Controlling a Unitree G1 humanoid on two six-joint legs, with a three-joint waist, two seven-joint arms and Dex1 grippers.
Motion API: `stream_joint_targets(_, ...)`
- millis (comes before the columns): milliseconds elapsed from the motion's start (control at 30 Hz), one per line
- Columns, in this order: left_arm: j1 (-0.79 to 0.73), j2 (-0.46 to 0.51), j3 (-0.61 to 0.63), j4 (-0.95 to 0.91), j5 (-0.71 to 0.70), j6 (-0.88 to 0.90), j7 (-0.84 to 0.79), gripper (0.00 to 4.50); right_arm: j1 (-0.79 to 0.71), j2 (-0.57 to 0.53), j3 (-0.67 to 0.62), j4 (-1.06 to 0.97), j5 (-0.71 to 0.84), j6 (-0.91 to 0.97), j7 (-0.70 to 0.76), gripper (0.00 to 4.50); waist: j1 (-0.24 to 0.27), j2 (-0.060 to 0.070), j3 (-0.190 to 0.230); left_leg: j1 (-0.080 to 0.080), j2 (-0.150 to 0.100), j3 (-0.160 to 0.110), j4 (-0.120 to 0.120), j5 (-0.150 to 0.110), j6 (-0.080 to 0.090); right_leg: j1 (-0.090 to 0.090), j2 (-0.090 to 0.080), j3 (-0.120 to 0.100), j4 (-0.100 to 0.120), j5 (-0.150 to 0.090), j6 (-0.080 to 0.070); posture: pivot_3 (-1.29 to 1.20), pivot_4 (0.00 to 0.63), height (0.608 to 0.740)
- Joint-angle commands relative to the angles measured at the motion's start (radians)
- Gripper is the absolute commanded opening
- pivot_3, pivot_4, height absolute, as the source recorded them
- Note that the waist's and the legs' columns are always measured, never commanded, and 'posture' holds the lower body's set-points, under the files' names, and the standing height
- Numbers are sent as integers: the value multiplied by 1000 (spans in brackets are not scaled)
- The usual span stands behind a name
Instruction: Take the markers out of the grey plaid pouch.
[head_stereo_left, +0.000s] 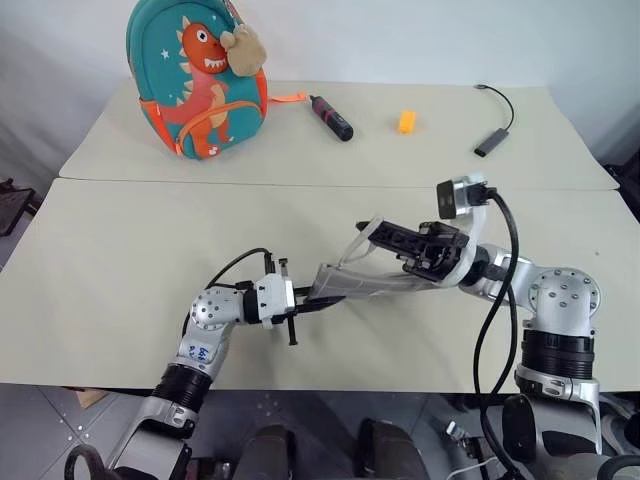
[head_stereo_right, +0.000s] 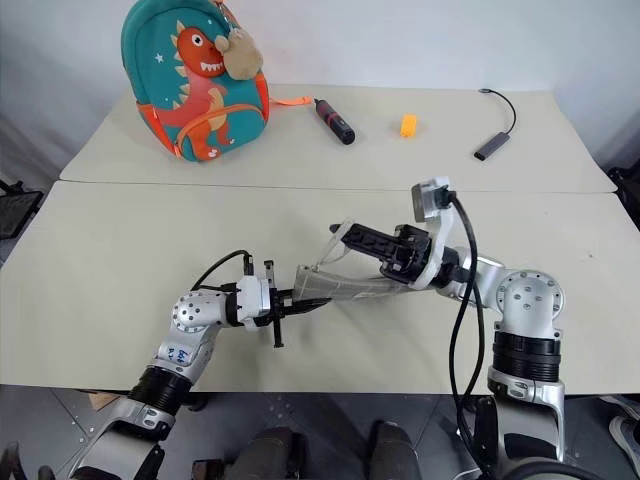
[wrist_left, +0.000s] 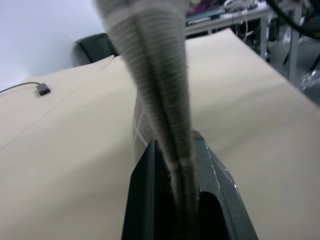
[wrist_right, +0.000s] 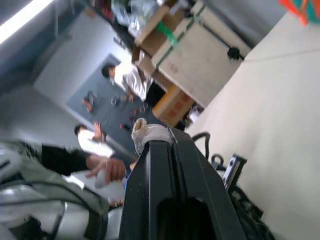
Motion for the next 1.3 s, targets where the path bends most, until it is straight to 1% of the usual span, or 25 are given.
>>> stream_joint_targets(33, 23, 22, 35, -67, -67, 105, -18, 0, -28, -31, -85, 8, 91, -27, -44, 23, 0, 0, 0, 0, 0, 0, 0, 0, 0, 0, 0, 0, 0, 0, 0, 0, 150, 740)
stream_joint_targets(167, 36, 33, 55, -110, -94, 186, -23, 0, -12, -70, -96, 2, 110, -33, -56, 23, -1, 0, 0, 0, 0, 0, 0, 0, 0, 0, 0, 0, 0, 0, 0, 0, 150, 740)
stream_joint_targets(367, 57, 41, 94, -143, -124, 264, -9, 0, 14, -174, -120, 3, 93, -46, -29, 23, 3, 0, 0, 0, 0, 0, 0, 0, 0, 0, 0, 0, -1, 0, 0, 0, 150, 740)
stream_joint_targets(467, 64, 57, 97, -161, -147, 330, -20, 0, 34, -234, -70, -53, -40, -125, 48, 23, 3, 0, 0, 0, 0, 0, 0, 0, 0, 0, 0, 0, -1, 0, 0, 0, 150, 740)
stream_joint_targets(567, 75, 77, 87, -188, -175, 414, -46, 0, 34, -243, -32, -88, -126, -194, 91, 23, -2, 0, 0, 0, 0, 0, -1, 0, 0, 0, 0, 0, -2, 0, 0, 0, 150, 740)
stream_joint_targets(633, 83, 83, 66, -216, -190, 485, -55, 0, 52, -254, 82, -195, -269, -311, 185, 23, -6, 0, 0, 0, 0, 1, -1, 0, 0, 0, 0, 0, -2, 0, 0, 0, 150, 740)
stream_joint_targets(700, 79, 73, 53, -241, -225, 590, -42, 0, 66, -218, 164, -287, -334, -389, 233, 23, -8, 0, 0, 0, 0, 1, -1, 0, 0, -1, 1, 1, -2, 0, 0, 0, 150, 740)
stream_joint_targets(767, 61, 44, 71, -243, -262, 671, 6, 0, 72, -171, 186, -323, -335, -424, 231, 23, -8, 0, 0, 0, 0, 0, -1, 0, 0, -1, 1, 1, -2, 0, 0, 0, 150, 740)
stream_joint_targets(833, 50, 28, 89, -246, -277, 717, 32, 0, 79, -156, 192, -336, -343, -451, 245, 23, -3, 0, 1, 0, 0, 0, -1, 0, 0, 0, 0, 1, -2, 0, 0, 0, 150, 740)
stream_joint_targets(1000, 42, 15, 153, -279, -371, 865, 62, 0, 107, -197, 198, -320, -401, -501, 308, 23, 5, -1, 1, -1, 0, -1, -1, 0, 0, 0, 0, 1, -2, 0, 1, 0, 150, 740)
stream_joint_targets(1067, 54, 24, 189, -289, -390, 878, 57, 0, 122, -236, 166, -266, -432, -523, 328, 23, 5, -1, 1, -1, 0, 0, -1, 0, 0, 0, 0, 1, -3, 0, 1, 0, 150, 740)
stream_joint_targets(1200, 80, 51, 225, -289, -373, 862, 41, 0, 134, -287, 117, -178, -484, -582, 350, 23, 3, -1, 1, -1, 0, 0, -1, 0, 0, 0, 1, 1, -3, 0, 1, 0, 150, 740)
stream_joint_targets(1300, 93, 59, 234, -293, -357, 841, 32, 0, 143, -303, 95, -146, -501, -603, 358, 23, 2, -1, 1, -1, 0, 0, -1, 0, 0, 0, 1, 1, -4, 0, 1, 0, 150, 740)
